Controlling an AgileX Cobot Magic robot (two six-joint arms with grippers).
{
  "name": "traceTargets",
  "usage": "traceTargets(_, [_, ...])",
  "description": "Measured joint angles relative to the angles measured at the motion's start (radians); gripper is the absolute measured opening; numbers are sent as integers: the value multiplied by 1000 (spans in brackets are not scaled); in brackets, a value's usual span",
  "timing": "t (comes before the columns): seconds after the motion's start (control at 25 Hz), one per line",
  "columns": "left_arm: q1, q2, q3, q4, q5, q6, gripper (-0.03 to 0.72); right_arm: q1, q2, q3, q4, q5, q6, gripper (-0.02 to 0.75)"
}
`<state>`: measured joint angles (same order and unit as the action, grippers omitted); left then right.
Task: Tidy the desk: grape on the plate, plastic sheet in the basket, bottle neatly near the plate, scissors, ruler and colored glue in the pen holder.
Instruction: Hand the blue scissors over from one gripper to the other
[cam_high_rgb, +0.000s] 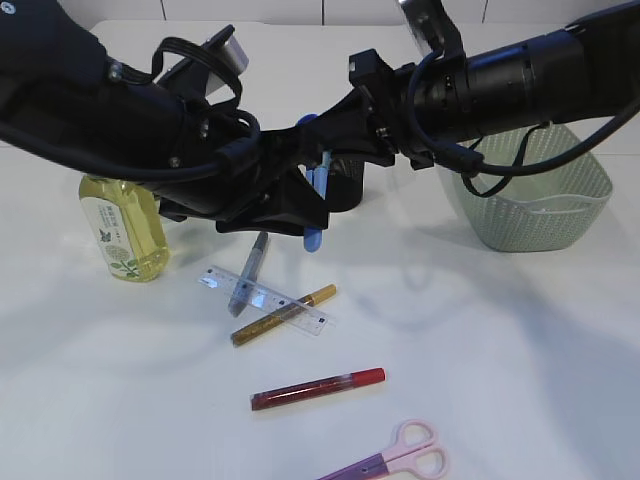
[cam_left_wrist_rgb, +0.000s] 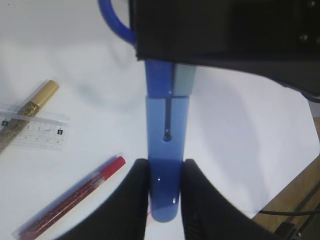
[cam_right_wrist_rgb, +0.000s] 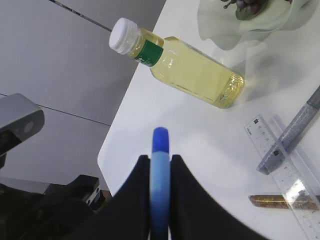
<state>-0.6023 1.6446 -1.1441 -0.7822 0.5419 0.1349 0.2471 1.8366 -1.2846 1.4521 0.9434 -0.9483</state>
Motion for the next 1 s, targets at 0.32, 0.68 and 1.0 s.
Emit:
traceTargets(0.32, [0, 0, 0, 0, 0, 0, 156, 0, 0, 0, 0, 0, 0, 81])
traceTargets(0.68, [0, 0, 0, 0, 2, 2, 195, 0, 0, 0, 2, 0, 0, 81])
traceTargets(1.0, [0, 0, 0, -14, 0, 2, 255, 0, 0, 0, 4, 0, 0, 81])
